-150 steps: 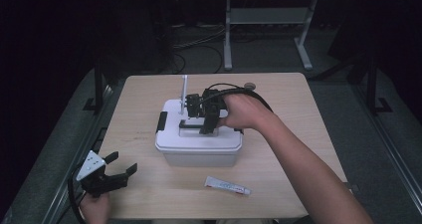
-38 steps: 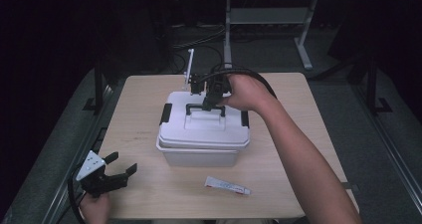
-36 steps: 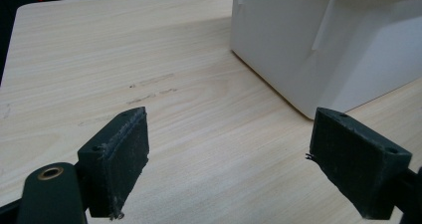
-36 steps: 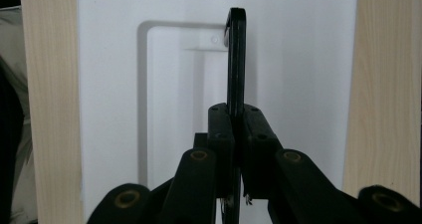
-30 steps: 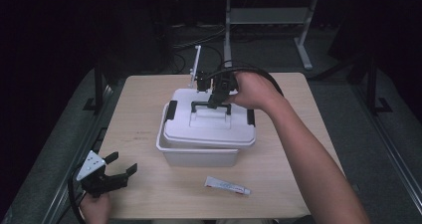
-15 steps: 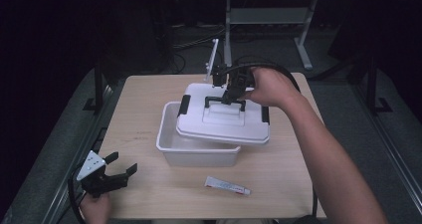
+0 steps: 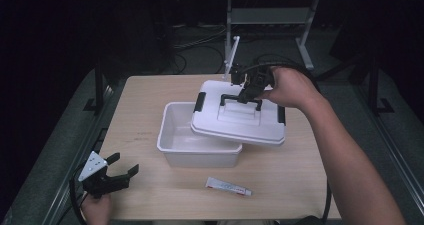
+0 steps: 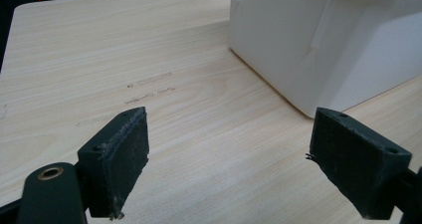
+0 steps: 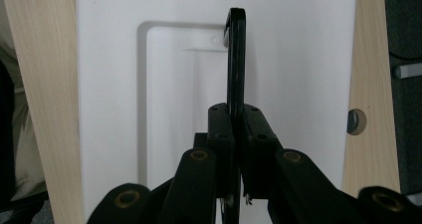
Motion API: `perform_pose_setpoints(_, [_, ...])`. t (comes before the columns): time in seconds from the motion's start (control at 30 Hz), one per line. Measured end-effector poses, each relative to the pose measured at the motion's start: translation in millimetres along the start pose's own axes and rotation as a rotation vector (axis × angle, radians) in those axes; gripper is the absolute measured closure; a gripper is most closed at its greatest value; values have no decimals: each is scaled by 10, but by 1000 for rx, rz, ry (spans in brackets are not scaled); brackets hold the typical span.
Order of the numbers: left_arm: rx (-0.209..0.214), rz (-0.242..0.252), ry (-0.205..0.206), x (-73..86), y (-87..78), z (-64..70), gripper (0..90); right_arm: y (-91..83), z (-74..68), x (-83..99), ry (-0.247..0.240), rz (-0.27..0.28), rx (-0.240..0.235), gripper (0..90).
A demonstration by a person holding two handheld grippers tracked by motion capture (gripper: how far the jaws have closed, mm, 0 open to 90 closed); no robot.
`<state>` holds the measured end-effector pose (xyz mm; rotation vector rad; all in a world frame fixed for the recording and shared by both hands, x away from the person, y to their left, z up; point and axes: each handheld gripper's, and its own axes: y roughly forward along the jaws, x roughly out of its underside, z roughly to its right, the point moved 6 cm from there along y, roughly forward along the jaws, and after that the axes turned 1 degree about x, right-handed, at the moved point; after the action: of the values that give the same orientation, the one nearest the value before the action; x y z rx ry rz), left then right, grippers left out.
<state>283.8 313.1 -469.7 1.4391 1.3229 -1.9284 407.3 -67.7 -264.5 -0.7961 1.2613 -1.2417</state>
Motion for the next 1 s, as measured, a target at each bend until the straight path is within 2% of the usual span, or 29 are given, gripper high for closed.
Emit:
perform_pose_setpoints(0.3, [-2, 0, 1, 1, -2, -3, 150, -78, 26, 183, 30, 7, 11, 843])
perform_pose_setpoints(0.8, [0, -10, 8, 3, 11, 12, 150, -176, 72, 699, 122, 7, 28, 843])
perform_pose_setpoints(1.0, [-1, -8, 5, 3, 15, 13, 151, -206, 85, 832, 141, 11, 37, 843])
